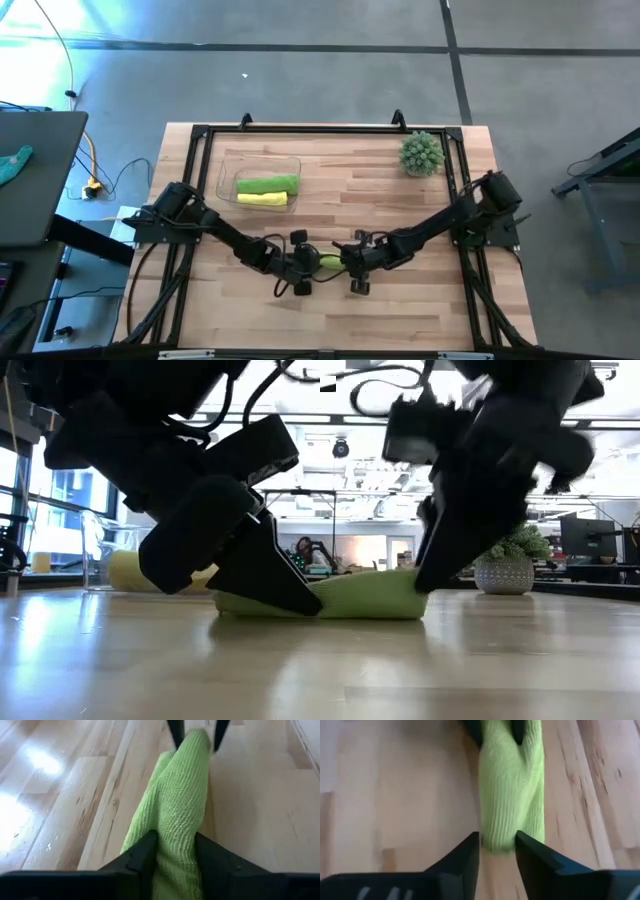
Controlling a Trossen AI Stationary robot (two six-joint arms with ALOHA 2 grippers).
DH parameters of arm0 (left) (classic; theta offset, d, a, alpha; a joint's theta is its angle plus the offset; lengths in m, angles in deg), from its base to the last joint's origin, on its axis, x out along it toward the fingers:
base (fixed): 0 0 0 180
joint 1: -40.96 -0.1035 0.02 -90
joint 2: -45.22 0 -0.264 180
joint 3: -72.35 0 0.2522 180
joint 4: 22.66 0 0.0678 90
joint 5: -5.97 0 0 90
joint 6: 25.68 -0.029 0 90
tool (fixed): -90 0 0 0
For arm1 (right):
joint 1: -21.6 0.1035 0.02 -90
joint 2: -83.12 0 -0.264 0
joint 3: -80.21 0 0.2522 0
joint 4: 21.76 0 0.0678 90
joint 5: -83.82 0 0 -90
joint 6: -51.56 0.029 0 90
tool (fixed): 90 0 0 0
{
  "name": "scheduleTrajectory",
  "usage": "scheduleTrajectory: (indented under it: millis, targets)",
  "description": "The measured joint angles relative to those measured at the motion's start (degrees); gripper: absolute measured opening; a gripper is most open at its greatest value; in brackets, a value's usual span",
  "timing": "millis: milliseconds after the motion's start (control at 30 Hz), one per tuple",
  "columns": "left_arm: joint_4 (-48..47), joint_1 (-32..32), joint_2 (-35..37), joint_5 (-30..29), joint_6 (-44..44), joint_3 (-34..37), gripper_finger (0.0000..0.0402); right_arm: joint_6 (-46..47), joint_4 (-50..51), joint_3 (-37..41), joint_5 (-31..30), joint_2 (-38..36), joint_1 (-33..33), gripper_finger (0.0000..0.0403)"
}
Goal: Roll microfiber towels into tight, uniform cylinder then place into a basket
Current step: Put the green towel into the transparent bin
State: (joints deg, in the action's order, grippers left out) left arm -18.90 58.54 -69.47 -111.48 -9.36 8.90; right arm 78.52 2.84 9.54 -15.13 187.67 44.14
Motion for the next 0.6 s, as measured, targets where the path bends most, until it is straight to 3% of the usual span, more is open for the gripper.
scheduleTrajectory:
  millis: [267, 600]
  targets:
    - [-1.0, 0.0, 0.0, 0.0, 0.6, 0.1, 0.0032, 1.3, 12.3, -0.1, -0.3, -8.0, 0.5, 0.0141]
    - [0.2, 0.0, 1.6, -0.9, 2.1, 0.5, 0.0015, 0.7, 23.4, -0.2, -4.3, -16.1, 5.7, 0.0142]
